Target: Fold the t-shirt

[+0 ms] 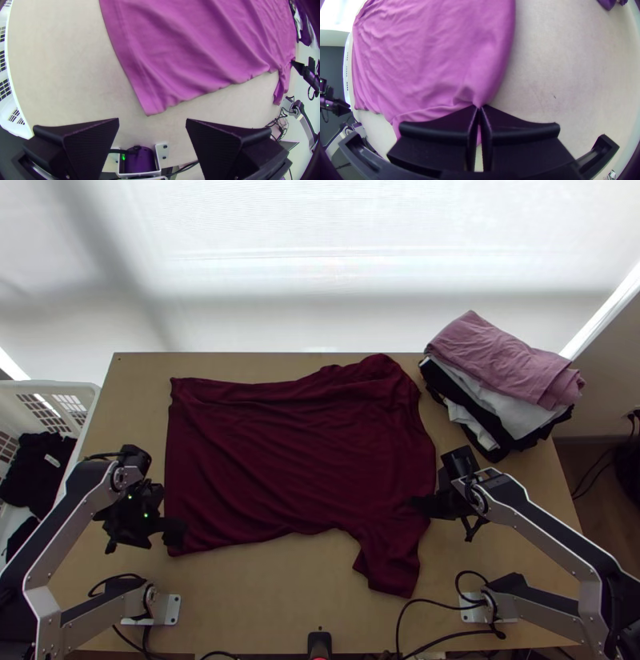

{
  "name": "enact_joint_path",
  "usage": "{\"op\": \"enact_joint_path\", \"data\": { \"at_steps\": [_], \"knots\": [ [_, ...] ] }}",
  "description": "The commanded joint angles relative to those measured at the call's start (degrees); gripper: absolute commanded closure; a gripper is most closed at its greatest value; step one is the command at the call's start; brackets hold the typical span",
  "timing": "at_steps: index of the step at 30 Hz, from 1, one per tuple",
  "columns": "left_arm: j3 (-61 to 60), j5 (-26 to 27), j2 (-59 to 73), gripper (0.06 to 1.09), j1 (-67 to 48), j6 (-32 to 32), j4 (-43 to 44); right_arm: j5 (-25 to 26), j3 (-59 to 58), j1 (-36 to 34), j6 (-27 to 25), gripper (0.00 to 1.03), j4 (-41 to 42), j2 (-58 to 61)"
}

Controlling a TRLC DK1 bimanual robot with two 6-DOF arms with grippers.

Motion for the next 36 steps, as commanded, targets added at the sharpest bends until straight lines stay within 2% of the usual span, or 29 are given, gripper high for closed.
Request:
{"op": "enact_joint_path", "data": {
  "at_steps": [1, 6, 8, 23, 25, 30, 31, 34, 36],
  "knots": [
    [-1.99, -0.55, 1.52, 0.11, -1.23, 0.76, -0.04, 0.55, -0.81, 0.21, 0.91, 1.00, 0.16, -0.99],
    [-2.08, -0.64, 3.37, 0.11, -3.87, -0.82, 0.49, 0.55, -0.72, 0.21, 0.83, 1.00, 0.16, -0.82],
    [-2.26, -0.64, 5.04, 0.15, -4.75, -1.35, 0.84, 0.64, -0.72, 0.12, 0.83, 1.00, 0.16, -0.64],
    [-2.61, -1.52, 14.27, 0.16, -8.97, -3.02, 4.36, 0.64, -0.81, -1.37, 0.56, 1.00, 0.16, -0.99],
    [-2.61, -1.52, 14.27, 0.24, -9.05, -3.10, 4.45, 0.64, -0.99, -1.37, 0.56, 1.00, 0.16, -1.17],
    [-2.87, -2.13, 13.21, 0.59, -8.97, -3.81, 5.59, 0.64, -0.72, -1.46, 0.47, 1.00, 0.16, -1.26],
    [-2.78, -2.13, 12.86, 0.67, -8.88, -3.89, 5.59, 0.64, -0.64, -1.46, 0.47, 1.00, 0.16, -1.34],
    [-2.43, -2.22, 10.75, 1.05, -8.53, -3.89, 7.17, 0.64, -0.46, -1.73, 0.47, 1.00, 0.16, -1.34],
    [-2.52, -2.22, 8.20, 1.05, -8.09, -3.28, 7.35, 0.73, -0.46, -1.81, 0.21, 1.00, 0.16, -1.61]
  ]
}}
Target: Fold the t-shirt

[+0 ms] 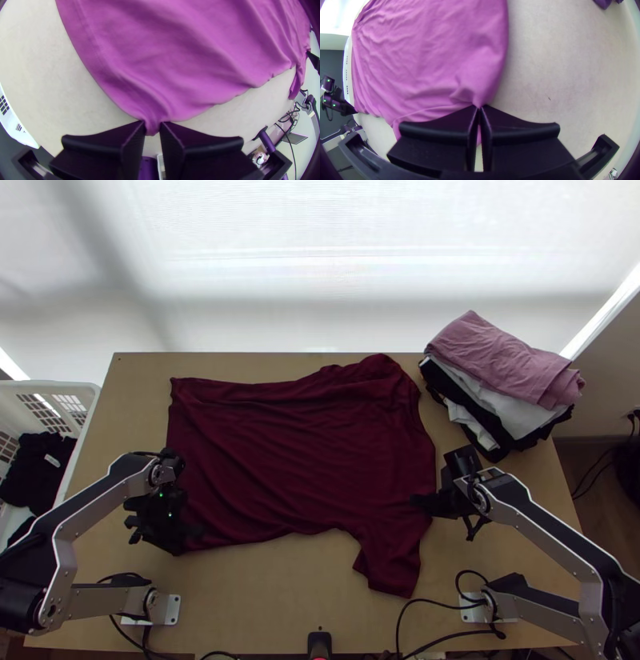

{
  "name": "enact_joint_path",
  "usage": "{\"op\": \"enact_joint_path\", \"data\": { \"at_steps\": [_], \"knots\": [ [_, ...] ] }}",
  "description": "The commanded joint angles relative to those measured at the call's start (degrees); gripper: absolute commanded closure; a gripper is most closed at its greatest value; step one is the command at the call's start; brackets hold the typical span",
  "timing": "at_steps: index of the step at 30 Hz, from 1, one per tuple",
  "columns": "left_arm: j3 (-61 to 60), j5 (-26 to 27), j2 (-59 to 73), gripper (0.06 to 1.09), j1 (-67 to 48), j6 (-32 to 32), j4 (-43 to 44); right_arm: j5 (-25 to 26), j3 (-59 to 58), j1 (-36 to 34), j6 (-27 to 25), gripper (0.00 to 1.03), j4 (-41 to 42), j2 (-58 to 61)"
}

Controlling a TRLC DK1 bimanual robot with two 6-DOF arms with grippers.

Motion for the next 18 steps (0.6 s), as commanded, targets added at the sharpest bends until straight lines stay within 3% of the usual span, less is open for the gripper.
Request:
{"op": "enact_joint_path", "data": {
  "at_steps": [1, 9, 14, 18],
  "knots": [
    [-0.88, -0.25, -3.97, 1.05, 0.55, 0.09, 0.29, 0.31, -0.37, -0.68, 0.25, 1.00, 0.16, -1.26],
    [2.46, -0.08, -7.05, 1.05, 4.24, -0.62, 1.52, 2.42, 2.88, -1.12, -0.36, 1.00, 0.16, -5.65],
    [9.67, 0.98, -9.51, 1.05, 4.85, -10.90, 5.91, 5.06, 7.89, 0.20, -2.21, 1.00, 0.52, -11.01],
    [13.62, 1.06, -14.26, 1.05, 4.24, -20.74, 14.61, 8.40, 11.85, 1.43, -1.15, 1.00, 4.47, -14.44]
  ]
}}
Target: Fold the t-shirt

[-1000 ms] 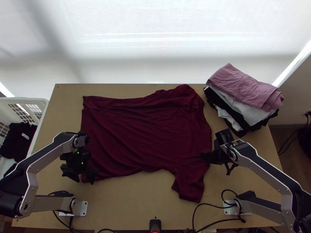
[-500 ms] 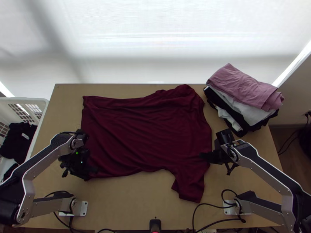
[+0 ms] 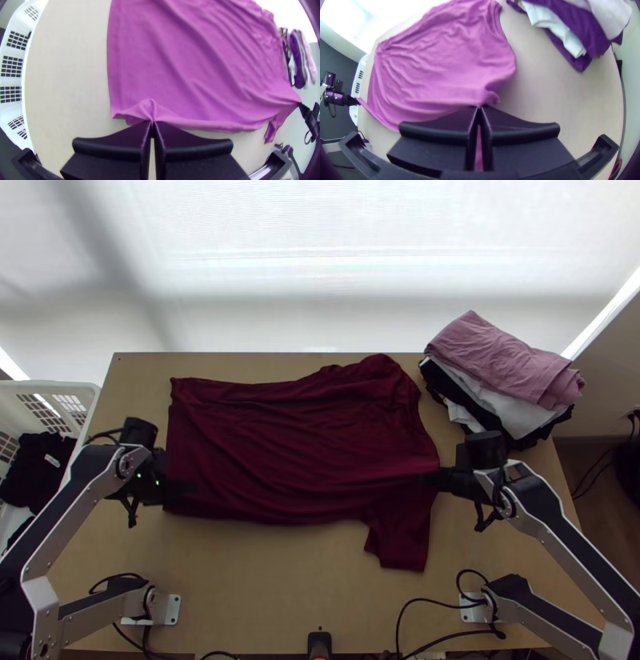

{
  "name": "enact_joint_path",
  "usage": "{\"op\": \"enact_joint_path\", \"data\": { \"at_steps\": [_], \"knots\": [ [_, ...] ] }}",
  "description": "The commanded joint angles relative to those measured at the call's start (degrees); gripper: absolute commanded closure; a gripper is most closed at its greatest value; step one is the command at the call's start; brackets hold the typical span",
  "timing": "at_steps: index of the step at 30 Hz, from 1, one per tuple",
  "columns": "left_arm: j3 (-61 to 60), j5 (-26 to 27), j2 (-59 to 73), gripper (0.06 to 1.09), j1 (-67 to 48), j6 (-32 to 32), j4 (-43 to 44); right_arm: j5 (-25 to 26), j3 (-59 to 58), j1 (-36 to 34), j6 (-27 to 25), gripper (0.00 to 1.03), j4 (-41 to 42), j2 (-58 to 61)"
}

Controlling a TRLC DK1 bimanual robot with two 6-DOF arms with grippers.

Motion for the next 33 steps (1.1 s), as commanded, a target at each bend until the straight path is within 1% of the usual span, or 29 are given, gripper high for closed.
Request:
{"op": "enact_joint_path", "data": {
  "at_steps": [1, 4, 6, 8, 10, 13, 16, 20, 23, 28, 29, 33],
  "knots": [
    [4.10, 0.21, -5.17, 1.05, -0.66, -9.08, 5.53, 2.74, 4.62, 1.13, 0.47, 1.00, 3.82, -3.32],
    [9.98, -0.05, -5.96, 1.05, -0.40, -13.65, 8.70, 6.52, 9.45, 1.65, 0.29, 1.00, 7.51, -3.85],
    [13.32, -0.84, -5.79, 1.05, 0.66, -15.15, 11.33, 8.28, 13.05, 1.57, -0.15, 1.00, 9.27, -3.32],
    [16.05, -2.78, -5.61, 1.05, 2.06, -15.94, 15.38, 9.59, 16.48, 0.95, -0.77, 1.00, 11.38, -1.92],
    [19.30, -4.27, -4.91, 1.05, 2.85, -15.94, 18.36, 9.59, 19.29, 0.16, -2.00, 1.00, 12.87, -0.07],
    [24.66, -4.36, -2.80, 1.05, 5.49, -15.94, 20.30, 9.59, 23.43, -2.30, -3.58, 1.00, 15.86, 2.92],
    [28.97, -4.27, -1.39, 1.05, 8.39, -15.94, 22.76, 9.59, 29.75, -4.15, -4.54, 1.00, 17.09, 6.26],
    [32.66, -4.36, -1.92, 1.05, 10.94, -15.76, 29.44, 9.68, 37.66, -5.99, -7.09, 1.00, 19.99, 9.60],
    [36.00, -4.80, -2.10, 1.05, 11.73, -15.23, 32.60, 10.03, 42.67, -7.13, -9.55, 1.00, 24.12, 11.18],
    [40.40, -6.38, -3.41, 1.05, 11.82, -14.09, 37.52, 12.06, 49.70, -7.57, -10.78, 1.00, 30.72, 12.67],
    [40.92, -6.47, -3.77, 1.05, 11.64, -12.95, 38.67, 12.41, 51.37, -7.66, -10.78, 1.00, 31.07, 13.03],
    [42.15, -8.31, -7.02, 1.05, 10.94, -12.16, 44.64, 13.99, 57.70, -7.93, -10.78, 1.00, 32.47, 13.11]
  ]
}}
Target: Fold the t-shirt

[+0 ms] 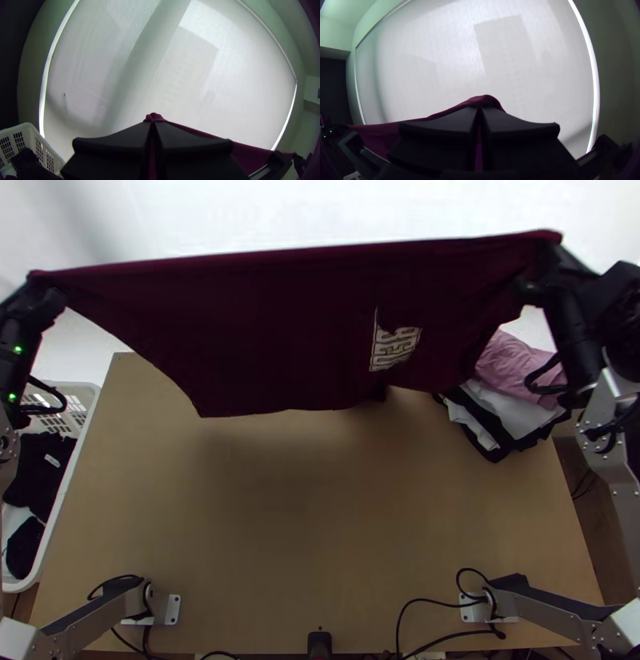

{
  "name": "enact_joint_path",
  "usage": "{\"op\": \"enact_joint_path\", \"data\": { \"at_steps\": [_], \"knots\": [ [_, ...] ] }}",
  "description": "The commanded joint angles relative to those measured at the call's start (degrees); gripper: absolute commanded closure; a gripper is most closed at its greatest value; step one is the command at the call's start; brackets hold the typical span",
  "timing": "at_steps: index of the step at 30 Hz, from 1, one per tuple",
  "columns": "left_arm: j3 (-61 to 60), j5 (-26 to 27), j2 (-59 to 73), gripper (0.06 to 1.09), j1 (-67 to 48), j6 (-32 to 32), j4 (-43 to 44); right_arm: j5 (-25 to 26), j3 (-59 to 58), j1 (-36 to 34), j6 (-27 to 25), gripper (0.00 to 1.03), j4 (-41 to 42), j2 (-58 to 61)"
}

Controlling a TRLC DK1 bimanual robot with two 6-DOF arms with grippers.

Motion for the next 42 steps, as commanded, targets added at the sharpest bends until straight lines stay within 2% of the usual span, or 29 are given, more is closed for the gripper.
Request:
{"op": "enact_joint_path", "data": {
  "at_steps": [1, 9, 13, 19, 23, 27, 32, 36, 38, 42],
  "knots": [
    [2.59, -3.00, -4.53, 1.05, 0.19, 1.22, 5.38, 3.32, 6.43, -1.37, -0.64, 1.00, 2.64, -0.37],
    [3.65, -7.22, -12.62, 1.05, 0.80, 2.71, 9.77, 5.70, 19.88, -1.10, -2.66, 1.00, -1.49, -7.49],
    [2.42, -8.01, -18.68, 1.05, 0.71, 2.63, 7.49, 5.61, 27.09, -1.19, -3.37, 1.00, -11.69, -11.89],
    [1.98, -9.51, -26.33, 1.05, 0.89, 0.87, -2.53, 5.43, 27.53, -0.84, -2.93, 1.00, -28.03, -21.29],
    [-1.01, -9.42, -31.43, 1.05, 2.12, 0.17, -8.42, 5.17, 27.70, -0.93, -1.61, 1.00, -35.59, -24.72],
    [-6.11, -9.16, -36.26, 1.05, 2.38, 0.17, -11.85, 4.99, 26.65, -1.02, 2.52, 1.00, -43.77, -26.74],
    [-16.13, -8.72, -41.71, 1.05, 2.56, 0.17, -13.78, 4.91, 7.05, -0.93, 7.88, 1.00, -43.15, -35.27],
    [-25.89, -8.19, -44.79, 1.05, 2.56, -0.10, -13.87, 4.56, -12.90, 0.30, 13.68, 1.00, -38.14, -41.77],
    [-29.49, -6.08, -44.70, 1.05, 2.56, -1.15, -15.63, 4.47, -21.25, 1.97, 15.53, 1.00, -35.77, -43.53],
    [-33.80, -2.12, -42.59, 1.05, 2.12, -2.82, -18.35, 4.47, -36.10, 4.96, 15.70, 1.00, -28.47, -45.90]
  ]
}}
